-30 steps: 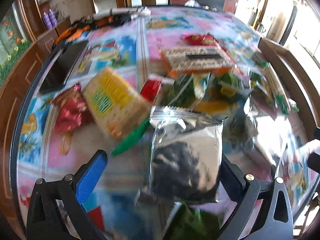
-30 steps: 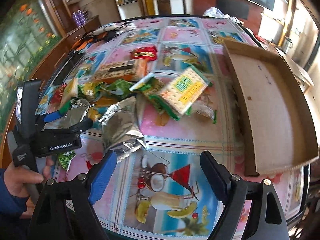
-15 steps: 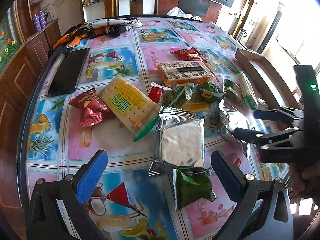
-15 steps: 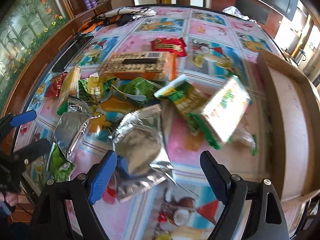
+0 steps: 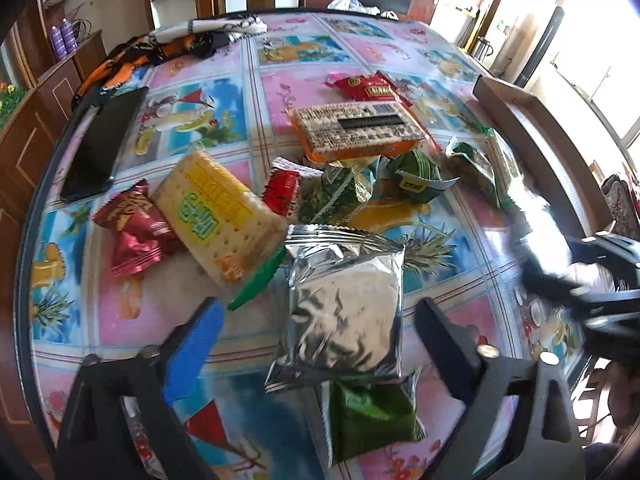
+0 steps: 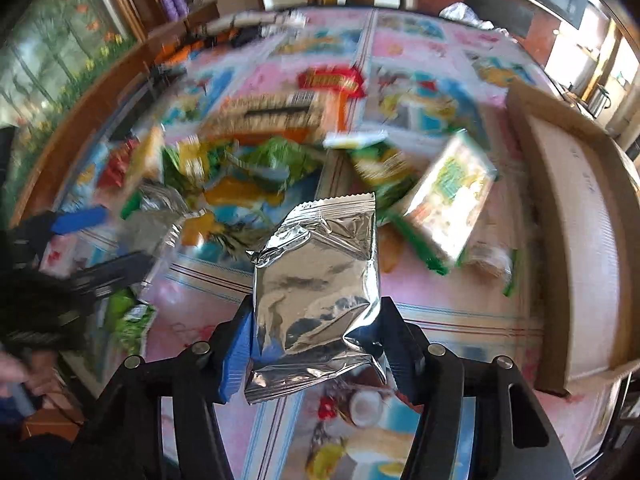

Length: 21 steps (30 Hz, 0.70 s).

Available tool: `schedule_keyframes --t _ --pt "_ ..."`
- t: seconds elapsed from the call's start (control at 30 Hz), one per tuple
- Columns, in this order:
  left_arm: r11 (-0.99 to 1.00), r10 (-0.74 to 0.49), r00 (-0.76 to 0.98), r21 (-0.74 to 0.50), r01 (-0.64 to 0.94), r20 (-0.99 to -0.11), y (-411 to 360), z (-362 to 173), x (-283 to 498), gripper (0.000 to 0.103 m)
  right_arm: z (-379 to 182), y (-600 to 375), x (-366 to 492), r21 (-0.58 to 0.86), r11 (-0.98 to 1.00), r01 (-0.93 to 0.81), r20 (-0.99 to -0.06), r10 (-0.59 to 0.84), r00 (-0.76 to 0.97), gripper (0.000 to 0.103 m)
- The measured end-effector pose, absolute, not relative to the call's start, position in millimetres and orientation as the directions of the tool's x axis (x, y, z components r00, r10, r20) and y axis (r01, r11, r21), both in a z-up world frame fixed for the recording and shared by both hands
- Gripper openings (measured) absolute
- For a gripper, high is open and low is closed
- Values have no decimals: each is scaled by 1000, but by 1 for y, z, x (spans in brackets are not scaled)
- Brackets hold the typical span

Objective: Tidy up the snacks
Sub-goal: 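Grasp a silver foil packet with the right gripper while the left grasps another, then carry both silver foil packets into the cardboard box and open both grippers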

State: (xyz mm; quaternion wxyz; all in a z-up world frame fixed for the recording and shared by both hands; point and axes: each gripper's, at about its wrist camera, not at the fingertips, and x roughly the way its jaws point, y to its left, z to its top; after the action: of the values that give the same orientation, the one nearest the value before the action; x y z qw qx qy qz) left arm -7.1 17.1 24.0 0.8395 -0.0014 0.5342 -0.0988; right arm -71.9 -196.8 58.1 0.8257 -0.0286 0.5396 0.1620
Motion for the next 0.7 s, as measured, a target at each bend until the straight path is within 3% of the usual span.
schedule_keyframes --t 0.17,0.3,0.5,0.7 --pt "985 -105 401 -39 168 -910 5 12 0 80 87 -249 -76 155 969 -191 -862 228 453 64" --pt "984 -74 427 4 179 -901 -2 14 -1 62 90 -306 -66 106 993 -55 -863 119 491 63" --pt "982 -102 417 -23 189 -903 -7 16 -8 58 61 -363 -53 59 995 83 -900 17 436 63" --pt "973 -120 413 -25 228 -903 -23 18 -21 57 55 -364 -70 97 993 72 -916 60 398 63"
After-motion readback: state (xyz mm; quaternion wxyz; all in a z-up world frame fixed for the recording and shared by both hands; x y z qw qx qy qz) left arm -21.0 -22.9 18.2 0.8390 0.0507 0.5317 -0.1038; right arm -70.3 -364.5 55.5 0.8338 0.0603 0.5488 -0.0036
